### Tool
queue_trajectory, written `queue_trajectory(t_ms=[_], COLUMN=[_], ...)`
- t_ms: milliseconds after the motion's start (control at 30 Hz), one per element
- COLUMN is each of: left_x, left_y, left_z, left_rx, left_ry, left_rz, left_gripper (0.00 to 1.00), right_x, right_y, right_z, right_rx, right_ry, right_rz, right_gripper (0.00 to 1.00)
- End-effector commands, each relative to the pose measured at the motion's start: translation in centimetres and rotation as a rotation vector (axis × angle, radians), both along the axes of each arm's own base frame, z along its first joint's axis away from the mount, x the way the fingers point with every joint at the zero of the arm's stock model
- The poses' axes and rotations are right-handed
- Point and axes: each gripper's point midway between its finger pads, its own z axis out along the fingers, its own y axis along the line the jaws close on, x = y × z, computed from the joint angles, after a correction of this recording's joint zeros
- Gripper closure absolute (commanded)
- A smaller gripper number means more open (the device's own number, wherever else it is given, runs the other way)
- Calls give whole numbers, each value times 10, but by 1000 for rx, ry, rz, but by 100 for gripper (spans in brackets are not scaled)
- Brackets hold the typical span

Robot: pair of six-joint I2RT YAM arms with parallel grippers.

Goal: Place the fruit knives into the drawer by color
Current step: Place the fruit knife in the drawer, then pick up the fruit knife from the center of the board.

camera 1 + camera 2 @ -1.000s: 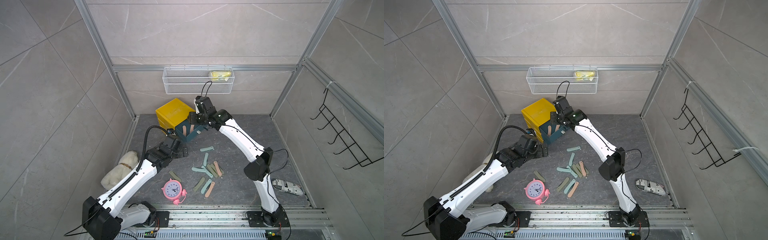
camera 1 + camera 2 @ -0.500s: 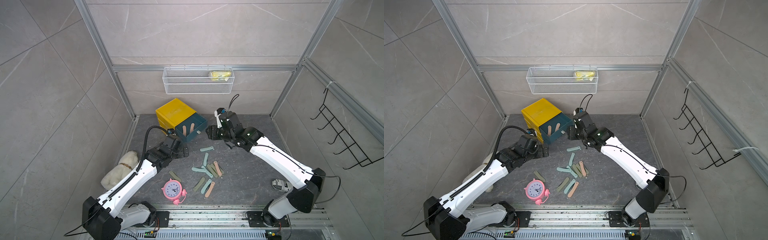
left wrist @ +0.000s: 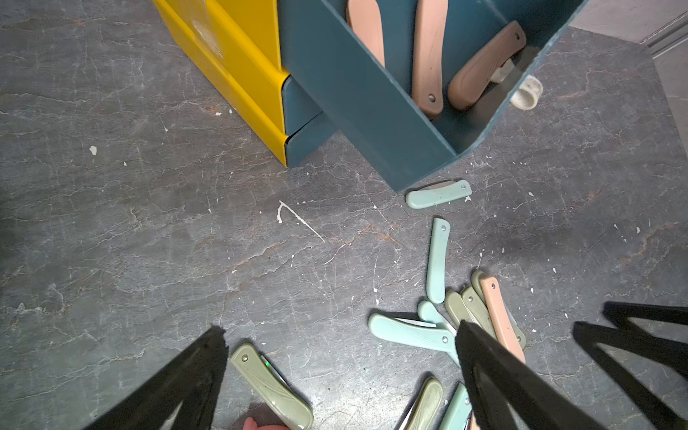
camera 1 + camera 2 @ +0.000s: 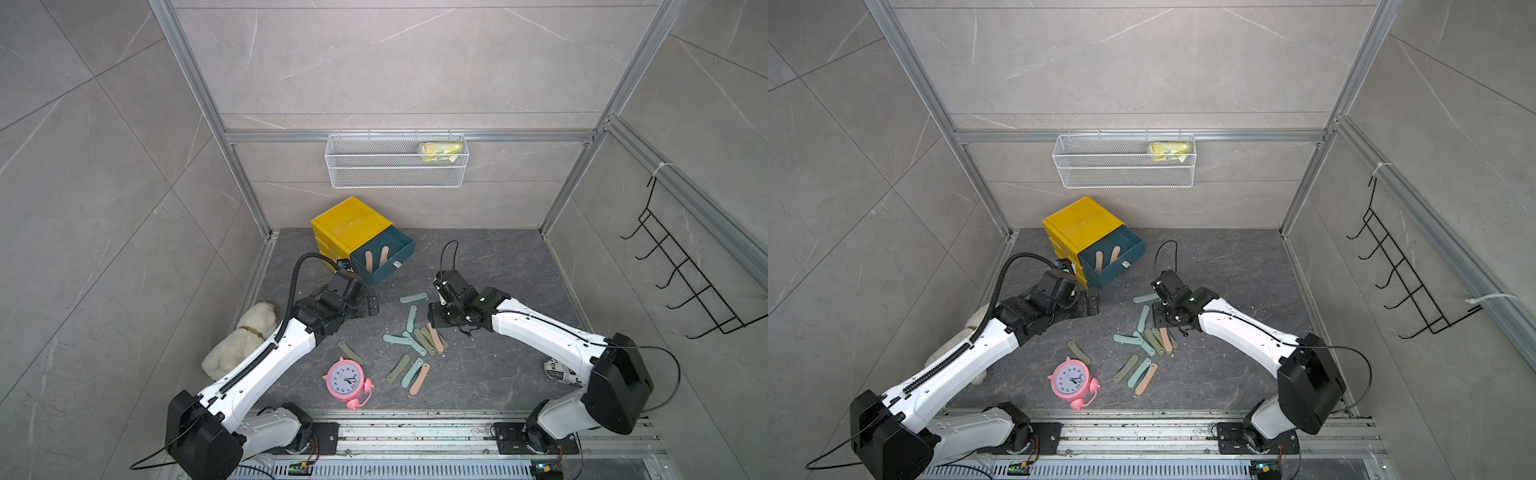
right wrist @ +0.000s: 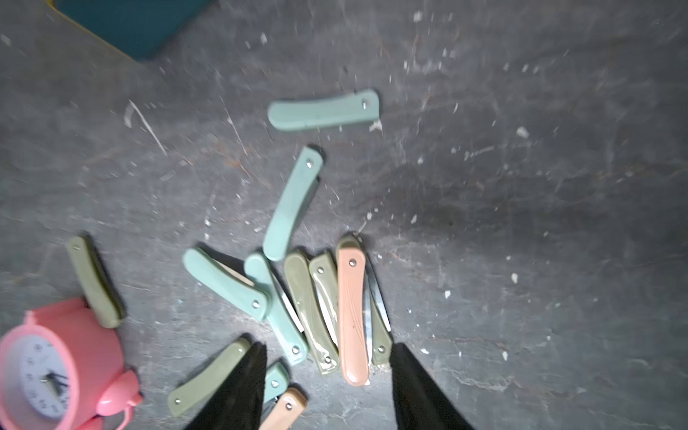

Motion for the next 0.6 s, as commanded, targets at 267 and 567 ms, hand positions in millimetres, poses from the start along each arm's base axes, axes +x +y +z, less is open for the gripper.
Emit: queue_trajectory(t_ms=[267,567], left_x=[1,2], left_y=[-2,-3], left_z=[1,-1], left_rx=[-6,-4], left_ry=[-7,-6], left_rz=[-16,-13], left_gripper=[1,1], right_x=[-8,-13], right_y=[-2,-8], right_z=[-70,-88], right_rx=[-76,-110], right_ry=[151,180], right_rz=[4,2], right_gripper=[50,59])
